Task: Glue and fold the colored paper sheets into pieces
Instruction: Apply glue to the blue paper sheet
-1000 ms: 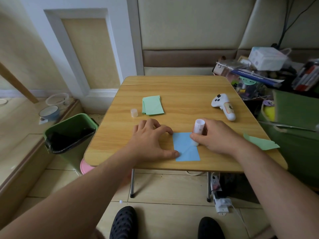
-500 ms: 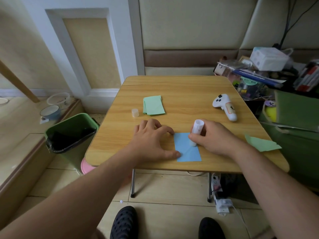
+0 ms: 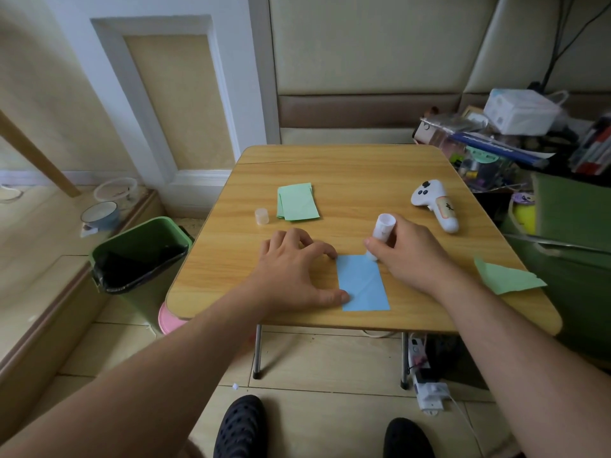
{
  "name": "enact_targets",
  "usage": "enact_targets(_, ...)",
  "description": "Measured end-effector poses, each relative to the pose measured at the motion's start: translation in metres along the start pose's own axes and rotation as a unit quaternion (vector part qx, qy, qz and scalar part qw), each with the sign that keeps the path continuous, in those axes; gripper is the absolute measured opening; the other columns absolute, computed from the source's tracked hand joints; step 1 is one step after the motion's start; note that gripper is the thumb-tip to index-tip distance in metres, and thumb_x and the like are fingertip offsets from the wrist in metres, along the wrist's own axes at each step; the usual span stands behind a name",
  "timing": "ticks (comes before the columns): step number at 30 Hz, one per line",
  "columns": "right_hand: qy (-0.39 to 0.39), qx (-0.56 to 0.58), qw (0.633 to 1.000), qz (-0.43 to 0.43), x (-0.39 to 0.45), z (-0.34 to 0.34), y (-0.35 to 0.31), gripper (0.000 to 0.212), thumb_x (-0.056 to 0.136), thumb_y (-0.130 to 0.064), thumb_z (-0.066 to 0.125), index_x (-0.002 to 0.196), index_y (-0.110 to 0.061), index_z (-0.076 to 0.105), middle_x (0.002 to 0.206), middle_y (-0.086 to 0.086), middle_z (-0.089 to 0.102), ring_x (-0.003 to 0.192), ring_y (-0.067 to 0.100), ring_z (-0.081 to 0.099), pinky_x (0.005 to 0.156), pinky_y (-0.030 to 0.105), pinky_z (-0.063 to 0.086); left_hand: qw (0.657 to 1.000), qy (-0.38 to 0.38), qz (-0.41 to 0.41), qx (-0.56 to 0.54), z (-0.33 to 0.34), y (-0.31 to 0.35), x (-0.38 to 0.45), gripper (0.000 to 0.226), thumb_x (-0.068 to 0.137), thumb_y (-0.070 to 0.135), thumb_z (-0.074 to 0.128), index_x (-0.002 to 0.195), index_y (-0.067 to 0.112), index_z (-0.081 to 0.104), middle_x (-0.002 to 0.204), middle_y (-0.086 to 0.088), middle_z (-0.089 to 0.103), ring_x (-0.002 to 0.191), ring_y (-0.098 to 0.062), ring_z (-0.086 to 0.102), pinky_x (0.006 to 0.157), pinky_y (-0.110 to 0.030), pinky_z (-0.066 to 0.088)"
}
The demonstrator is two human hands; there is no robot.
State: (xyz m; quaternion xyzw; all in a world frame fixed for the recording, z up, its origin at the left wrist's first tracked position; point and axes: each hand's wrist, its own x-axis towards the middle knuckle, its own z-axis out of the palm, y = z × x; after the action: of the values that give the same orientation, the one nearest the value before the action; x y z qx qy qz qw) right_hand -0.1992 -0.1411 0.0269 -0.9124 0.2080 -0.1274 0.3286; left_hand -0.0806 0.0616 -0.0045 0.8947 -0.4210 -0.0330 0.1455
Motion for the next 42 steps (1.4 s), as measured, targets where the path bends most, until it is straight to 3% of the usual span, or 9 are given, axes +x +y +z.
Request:
enact_targets(7, -0.066, 0.007, 0.998, -0.001, -0.007, -0.004, 0.008, 0.022, 0.092, -0.047, 0.067, 0.093, -0.026, 0.062, 0.089, -0.003, 0.07, 0.085, 0.021, 0.066, 0.079, 0.044, 0.055, 1.0, -0.005, -0.001, 0.002, -0.001, 0.0, 0.0, 0.085, 0.057, 0.099, 0.05, 0.131, 0.059, 0.042, 0.126, 0.011, 0.035, 0.129, -0.019, 0.03, 0.11, -0.039, 0.023)
enact_targets(20, -0.123, -0.007, 0.992, 0.016, -0.027, -0.017, 0.005, 0.015, 0.09, -0.04, 0.071, 0.09, -0.026, 0.065, 0.087, -0.004, 0.072, 0.086, 0.021, 0.066, 0.08, 0.041, 0.054, 1.0, -0.005, 0.003, 0.003, -0.001, 0.001, 0.001, 0.081, 0.06, 0.098, 0.055, 0.13, 0.059, 0.044, 0.126, 0.011, 0.036, 0.127, -0.02, 0.032, 0.107, -0.037, 0.023)
enact_targets(28, -0.033, 0.02, 0.999, -0.001, -0.019, -0.007, -0.009, 0.028, 0.093, -0.044, 0.069, 0.089, -0.018, 0.061, 0.084, 0.0, 0.069, 0.082, 0.02, 0.065, 0.072, 0.038, 0.052, 1.0, -0.016, 0.001, 0.007, -0.003, 0.0, 0.001, 0.087, 0.054, 0.101, 0.049, 0.131, 0.06, 0.042, 0.126, 0.011, 0.036, 0.127, -0.02, 0.032, 0.109, -0.04, 0.024)
enact_targets(33, -0.05, 0.02, 0.998, -0.019, -0.013, 0.01, -0.021, 0.03, 0.094, -0.05, 0.067, 0.088, -0.024, 0.056, 0.081, -0.004, 0.065, 0.074, 0.014, 0.059, 0.066, 0.035, 0.047, 1.0, -0.005, 0.0, 0.013, -0.001, 0.0, -0.001, 0.091, 0.053, 0.102, 0.046, 0.132, 0.058, 0.042, 0.126, 0.011, 0.036, 0.127, -0.019, 0.032, 0.108, -0.038, 0.025)
enact_targets(39, -0.085, -0.004, 0.995, -0.047, -0.01, 0.025, -0.027, 0.025, 0.094, -0.05, 0.069, 0.09, -0.03, 0.056, 0.085, -0.009, 0.065, 0.077, 0.01, 0.06, 0.062, 0.029, 0.042, 1.0, 0.002, 0.001, 0.021, 0.001, 0.0, 0.0, 0.096, 0.053, 0.102, 0.043, 0.136, 0.055, 0.042, 0.128, 0.01, 0.037, 0.127, -0.019, 0.032, 0.107, -0.038, 0.025)
enact_targets(42, -0.089, -0.033, 0.994, -0.046, -0.009, 0.023, -0.026, 0.024, 0.094, -0.052, 0.067, 0.089, -0.033, 0.053, 0.084, -0.009, 0.064, 0.078, 0.011, 0.06, 0.065, 0.032, 0.046, 1.0, 0.005, 0.002, 0.019, 0.002, 0.0, 0.0, 0.095, 0.053, 0.102, 0.044, 0.135, 0.056, 0.042, 0.129, 0.01, 0.037, 0.128, -0.02, 0.033, 0.107, -0.038, 0.025)
